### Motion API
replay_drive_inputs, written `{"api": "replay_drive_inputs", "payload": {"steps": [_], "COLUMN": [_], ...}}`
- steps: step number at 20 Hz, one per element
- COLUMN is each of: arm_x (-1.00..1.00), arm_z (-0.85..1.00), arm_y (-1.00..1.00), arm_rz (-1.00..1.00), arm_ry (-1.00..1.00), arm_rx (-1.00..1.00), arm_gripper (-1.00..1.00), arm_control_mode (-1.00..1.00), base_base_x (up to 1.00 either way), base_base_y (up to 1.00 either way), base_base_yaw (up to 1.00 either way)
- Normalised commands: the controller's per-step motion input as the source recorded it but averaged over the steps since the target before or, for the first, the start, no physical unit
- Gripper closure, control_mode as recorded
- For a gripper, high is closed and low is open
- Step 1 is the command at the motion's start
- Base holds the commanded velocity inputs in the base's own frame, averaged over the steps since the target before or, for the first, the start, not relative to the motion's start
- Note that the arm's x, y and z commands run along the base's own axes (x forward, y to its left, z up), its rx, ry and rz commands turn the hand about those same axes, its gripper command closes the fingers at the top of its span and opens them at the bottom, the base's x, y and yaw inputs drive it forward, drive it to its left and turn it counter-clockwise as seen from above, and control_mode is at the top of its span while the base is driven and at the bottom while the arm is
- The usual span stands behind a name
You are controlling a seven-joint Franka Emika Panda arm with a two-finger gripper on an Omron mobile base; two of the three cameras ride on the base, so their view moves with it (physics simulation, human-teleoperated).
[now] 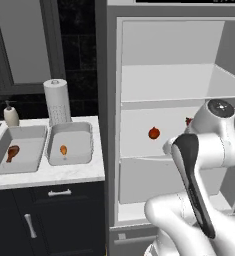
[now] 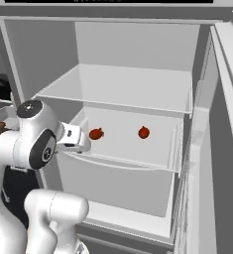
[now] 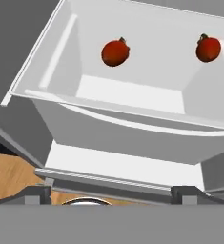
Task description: Place one tomato and one chicken drumstick in each tupperware on the nearby counter, to pack two identical lunches.
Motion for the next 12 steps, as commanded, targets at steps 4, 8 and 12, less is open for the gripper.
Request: {"api": "replay_drive_inputs", "payload": {"steps": [4, 8, 12], "arm_x": [0.66, 1.0, 0.98], "arm_z": [-0.12, -0.18, -0.43], "arm_y": [-0.11, 0.08, 0.12], "arm_rz": [0.0, 0.0, 0.0], "arm_ry": [-0.19, -0.05, 0.0], "arm_rx": [0.25, 0.03, 0.0], "arm_gripper": [-1.0, -1.0, -1.0], "arm_control_mode": [-1.0, -1.0, -1.0], "base_base_x": [0.0, 0.0, 0.0], "base_base_y": [0.0, 0.0, 0.0], "base_base_yaw": [0.0, 0.0, 0.0]}}
